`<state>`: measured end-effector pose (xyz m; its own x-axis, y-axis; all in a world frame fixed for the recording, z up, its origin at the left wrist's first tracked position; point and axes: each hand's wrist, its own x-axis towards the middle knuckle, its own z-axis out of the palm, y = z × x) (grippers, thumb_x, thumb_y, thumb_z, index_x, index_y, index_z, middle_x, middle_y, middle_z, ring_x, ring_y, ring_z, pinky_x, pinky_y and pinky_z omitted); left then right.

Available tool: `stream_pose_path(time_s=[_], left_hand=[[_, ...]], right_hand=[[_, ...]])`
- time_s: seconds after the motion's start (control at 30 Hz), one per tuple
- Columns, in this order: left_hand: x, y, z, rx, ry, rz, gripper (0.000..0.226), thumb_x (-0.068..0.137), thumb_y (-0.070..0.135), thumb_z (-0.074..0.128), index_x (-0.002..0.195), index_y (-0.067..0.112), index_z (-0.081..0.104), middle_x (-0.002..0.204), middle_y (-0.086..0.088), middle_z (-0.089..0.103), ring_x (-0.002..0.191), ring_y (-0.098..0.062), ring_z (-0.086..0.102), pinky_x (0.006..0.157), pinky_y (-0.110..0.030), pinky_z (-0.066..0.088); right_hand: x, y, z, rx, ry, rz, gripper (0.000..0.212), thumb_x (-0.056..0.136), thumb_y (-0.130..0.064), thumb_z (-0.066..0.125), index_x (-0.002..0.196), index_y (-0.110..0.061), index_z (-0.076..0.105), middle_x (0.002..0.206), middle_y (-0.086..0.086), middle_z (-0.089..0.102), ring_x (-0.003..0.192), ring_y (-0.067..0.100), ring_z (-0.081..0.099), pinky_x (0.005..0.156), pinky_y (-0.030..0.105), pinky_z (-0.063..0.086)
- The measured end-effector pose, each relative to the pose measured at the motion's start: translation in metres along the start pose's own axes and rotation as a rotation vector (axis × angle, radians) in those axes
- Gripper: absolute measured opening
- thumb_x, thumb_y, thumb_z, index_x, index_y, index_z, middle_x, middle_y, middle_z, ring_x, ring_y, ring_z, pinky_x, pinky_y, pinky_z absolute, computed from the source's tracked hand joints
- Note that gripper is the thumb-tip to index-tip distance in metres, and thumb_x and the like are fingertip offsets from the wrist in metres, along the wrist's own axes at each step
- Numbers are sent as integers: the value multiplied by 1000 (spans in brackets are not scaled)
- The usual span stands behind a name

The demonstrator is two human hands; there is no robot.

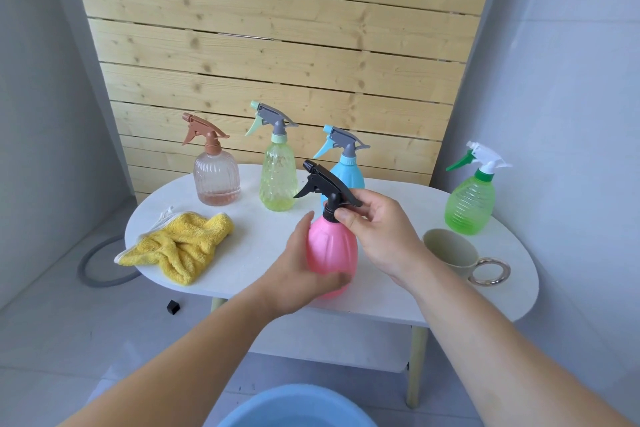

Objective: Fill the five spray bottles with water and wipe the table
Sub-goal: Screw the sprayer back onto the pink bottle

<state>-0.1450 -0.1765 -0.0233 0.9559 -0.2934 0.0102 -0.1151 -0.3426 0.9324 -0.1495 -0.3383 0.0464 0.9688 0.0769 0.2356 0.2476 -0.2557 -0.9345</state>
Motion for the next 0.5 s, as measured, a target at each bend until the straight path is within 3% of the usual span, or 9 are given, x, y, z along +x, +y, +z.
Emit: stream_pose_path(time_s=[0.07,0.17,0.27,0.37,0.5], left_hand=[[1,-2,-4,20,18,6,114,58,39,87,154,30,27,136,5,53,122,-11,56,97,-37,56],[2,-1,-6,53,111,10,114,50,48,97,144,31,35,125,4,53,112,-13,57,80,-30,55],[0,2,-1,-2,39,2,124,50,52,88,154,35,23,135,7,49,122,-14,55,93,-33,55],[0,3,-4,6,15,50,95,62,35,83,146,36,37,126,12,60,115,-9,61,95,-38,57],[2,-2,-7,35,36,76,89,62,36,86,141,37,45,120,15,64,106,-2,62,91,-36,58]], right_hand=[[0,1,0,-7,6,1,27,94,-6,59,110,-25,70,102,-3,76,101,12,70,102,40,49],[2,1,1,-19,16,-11,26,93,-9,59,108,-27,70,102,-4,76,102,13,69,103,43,48],[2,2,1,-13,9,-7,26,93,-9,60,108,-28,70,102,-5,76,102,12,70,104,43,47],[1,3,-1,-5,-20,-17,25,93,-11,60,113,-25,69,106,-4,75,105,12,68,105,43,46],[0,5,0,-9,-45,-5,29,88,-9,66,113,-24,66,105,-7,75,106,11,68,106,41,46]])
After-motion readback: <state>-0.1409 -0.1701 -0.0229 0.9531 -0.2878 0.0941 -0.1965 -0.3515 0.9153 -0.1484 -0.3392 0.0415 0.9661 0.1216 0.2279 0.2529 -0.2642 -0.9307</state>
